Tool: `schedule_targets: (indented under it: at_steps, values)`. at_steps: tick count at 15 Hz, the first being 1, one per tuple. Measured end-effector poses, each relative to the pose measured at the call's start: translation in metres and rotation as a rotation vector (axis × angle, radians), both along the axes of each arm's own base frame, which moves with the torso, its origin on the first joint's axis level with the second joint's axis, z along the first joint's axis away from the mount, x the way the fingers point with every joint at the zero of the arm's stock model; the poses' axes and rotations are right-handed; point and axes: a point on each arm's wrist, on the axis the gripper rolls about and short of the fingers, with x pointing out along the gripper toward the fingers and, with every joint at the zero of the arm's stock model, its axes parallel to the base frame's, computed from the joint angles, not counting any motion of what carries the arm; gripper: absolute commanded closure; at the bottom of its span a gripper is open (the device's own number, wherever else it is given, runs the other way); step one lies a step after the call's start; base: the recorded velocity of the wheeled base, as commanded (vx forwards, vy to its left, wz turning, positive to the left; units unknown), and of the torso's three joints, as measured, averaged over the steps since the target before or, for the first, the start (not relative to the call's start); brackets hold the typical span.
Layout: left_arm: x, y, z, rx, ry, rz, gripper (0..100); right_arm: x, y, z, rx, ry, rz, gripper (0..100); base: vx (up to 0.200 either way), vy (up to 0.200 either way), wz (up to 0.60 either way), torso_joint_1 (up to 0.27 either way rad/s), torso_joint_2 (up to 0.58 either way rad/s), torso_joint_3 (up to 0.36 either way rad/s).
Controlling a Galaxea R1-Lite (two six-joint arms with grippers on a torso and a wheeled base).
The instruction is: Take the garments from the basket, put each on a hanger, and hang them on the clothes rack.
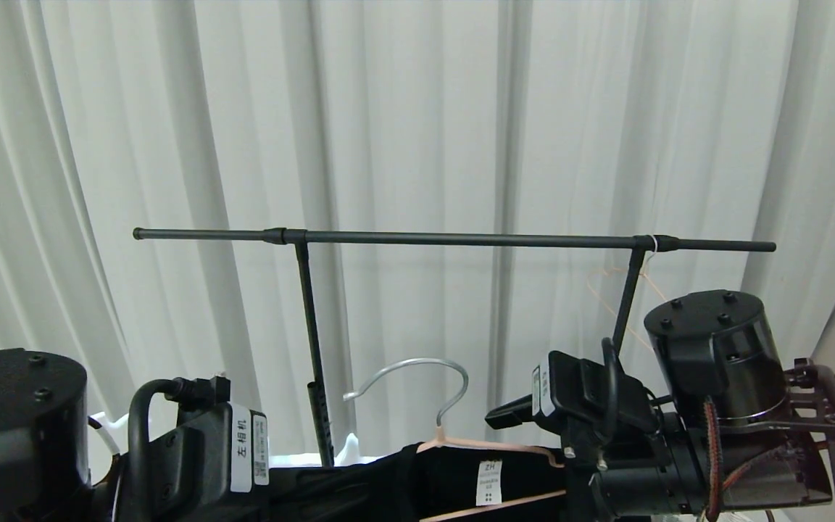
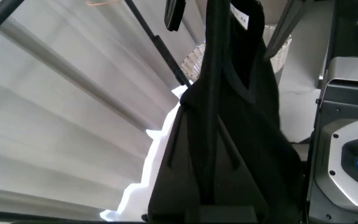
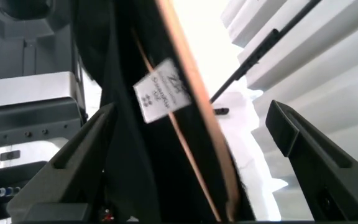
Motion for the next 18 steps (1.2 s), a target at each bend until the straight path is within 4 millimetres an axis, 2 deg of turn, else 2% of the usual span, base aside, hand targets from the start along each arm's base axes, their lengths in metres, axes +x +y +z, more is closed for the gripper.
schedule_targets:
  at_steps: [4, 5, 13, 14, 18]
  values:
    - [-0.0027, -0.0002, 0.001, -0.002, -0.011, -0.013, 100, 0.0034, 0.0, 0.0007, 0.009, -0.011, -0.009, 0, 0.0, 0.0, 0.0, 0.0, 0.0, 0.0]
    - [-0.0029, -0.0001, 0.0012, -0.001, -0.016, -0.015, 100, 0.0035, 0.0003, 0.0004, 0.008, -0.012, -0.008, 100, 0.0, 0.0, 0.0, 0.0, 0.0, 0.0]
    - [-0.0028, -0.0004, 0.0019, 0.0, -0.024, -0.017, 100, 0.0044, 0.003, 0.0017, 0.027, -0.034, -0.006, 100, 0.0, 0.0, 0.0, 0.0, 0.0, 0.0]
    - [-0.0029, -0.0004, 0.0017, 0.0, -0.025, -0.019, 0, 0.0046, 0.0029, 0.0022, 0.027, -0.039, -0.014, 100, 0.0, 0.0, 0.0, 0.0, 0.0, 0.0]
    - [-0.0012, 0.0001, 0.0013, 0.007, -0.026, 0.003, 0, 0.0079, -0.0006, 0.004, 0.017, -0.116, -0.006, 100, 0.0, 0.0, 0.0, 0.0, 0.0, 0.0]
